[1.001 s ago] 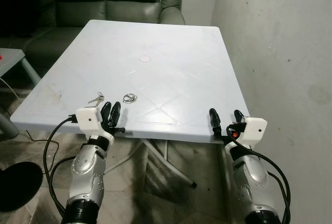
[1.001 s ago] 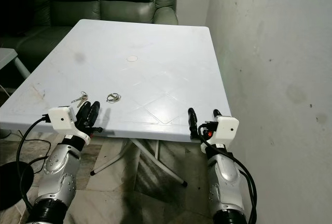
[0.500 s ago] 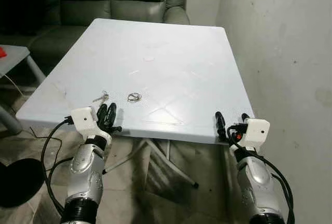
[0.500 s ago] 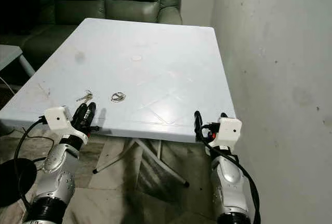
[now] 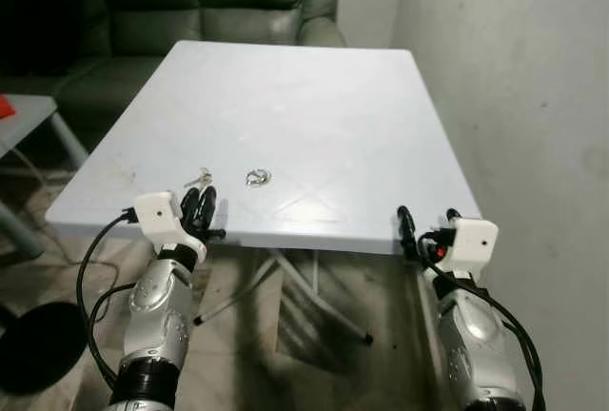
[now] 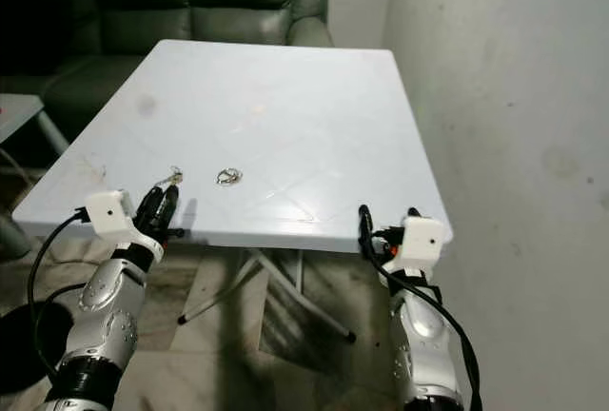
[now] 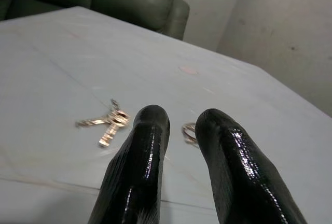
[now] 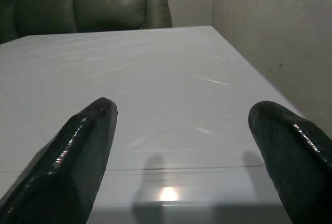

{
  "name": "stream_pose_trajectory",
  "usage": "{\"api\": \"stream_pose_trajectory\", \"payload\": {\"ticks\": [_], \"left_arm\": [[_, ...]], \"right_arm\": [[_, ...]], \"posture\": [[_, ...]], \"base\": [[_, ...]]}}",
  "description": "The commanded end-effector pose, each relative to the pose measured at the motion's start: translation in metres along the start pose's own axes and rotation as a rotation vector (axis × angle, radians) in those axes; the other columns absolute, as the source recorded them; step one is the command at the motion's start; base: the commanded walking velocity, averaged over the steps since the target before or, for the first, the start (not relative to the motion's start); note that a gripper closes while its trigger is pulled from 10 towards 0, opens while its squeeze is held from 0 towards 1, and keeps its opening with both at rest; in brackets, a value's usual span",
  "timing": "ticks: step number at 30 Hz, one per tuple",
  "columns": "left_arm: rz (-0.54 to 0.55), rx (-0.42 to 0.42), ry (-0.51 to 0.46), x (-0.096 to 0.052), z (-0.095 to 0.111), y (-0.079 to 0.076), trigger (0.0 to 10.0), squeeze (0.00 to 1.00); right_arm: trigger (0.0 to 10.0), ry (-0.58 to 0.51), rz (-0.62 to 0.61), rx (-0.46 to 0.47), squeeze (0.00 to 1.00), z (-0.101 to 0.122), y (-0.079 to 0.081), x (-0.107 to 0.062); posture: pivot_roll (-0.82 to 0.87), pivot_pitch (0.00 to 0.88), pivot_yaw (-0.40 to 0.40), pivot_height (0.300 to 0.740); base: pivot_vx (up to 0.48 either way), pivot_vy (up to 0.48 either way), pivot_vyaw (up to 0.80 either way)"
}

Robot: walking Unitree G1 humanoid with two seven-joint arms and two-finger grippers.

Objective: Hang keys on a hook

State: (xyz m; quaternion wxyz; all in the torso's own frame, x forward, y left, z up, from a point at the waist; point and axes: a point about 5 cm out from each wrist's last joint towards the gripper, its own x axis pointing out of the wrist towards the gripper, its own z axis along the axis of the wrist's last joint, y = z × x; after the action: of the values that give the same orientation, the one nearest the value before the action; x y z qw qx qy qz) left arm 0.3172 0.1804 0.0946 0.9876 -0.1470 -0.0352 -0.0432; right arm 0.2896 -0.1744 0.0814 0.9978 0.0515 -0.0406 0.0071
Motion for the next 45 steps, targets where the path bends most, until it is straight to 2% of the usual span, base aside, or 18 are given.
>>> {"api": "stream_pose_trajectory", "payload": {"ticks": [1,29,35,38,45], "left_arm": [[0.043,0.019,-0.003,-0.0004,0.0056,0.0131,10.0,0.0],[0.041,0.021,-0.014,0.0039,0.01,0.0123,10.0,0.0],[0.059,0.033,0.029,0.0055,0.0054,0.011,10.0,0.0],[0.045,0.013,0.031,0.0066,0.0046,0.0083,10.0,0.0],[0.008,0.041,0.04,0.0061,0.0032,0.0054,10.0,0.0]], "right_arm": [[10.0,-0.004,0.023,0.015,0.0,0.0022,0.0104,0.003],[10.0,0.003,0.042,0.023,0.0,0.0031,0.015,0.0021],[10.0,0.007,0.048,0.022,0.0,0.003,0.0153,0.0023],[10.0,0.01,0.051,0.022,0.0,0.0029,0.0152,0.0023],[10.0,0.01,0.059,0.017,0.0,0.0038,0.014,0.0028]], "posture": [[-0.08,0.0,-0.009,0.74],[-0.08,0.0,-0.01,0.74],[-0.08,0.0,-0.014,0.74],[-0.08,0.0,-0.014,0.74],[-0.08,0.0,-0.013,0.74]], "base": [[0.0,0.48,0.0],[0.0,0.479,0.0],[0.0,0.048,0.0],[0.0,0.0,0.0],[0.0,0.0,0.0]]}}
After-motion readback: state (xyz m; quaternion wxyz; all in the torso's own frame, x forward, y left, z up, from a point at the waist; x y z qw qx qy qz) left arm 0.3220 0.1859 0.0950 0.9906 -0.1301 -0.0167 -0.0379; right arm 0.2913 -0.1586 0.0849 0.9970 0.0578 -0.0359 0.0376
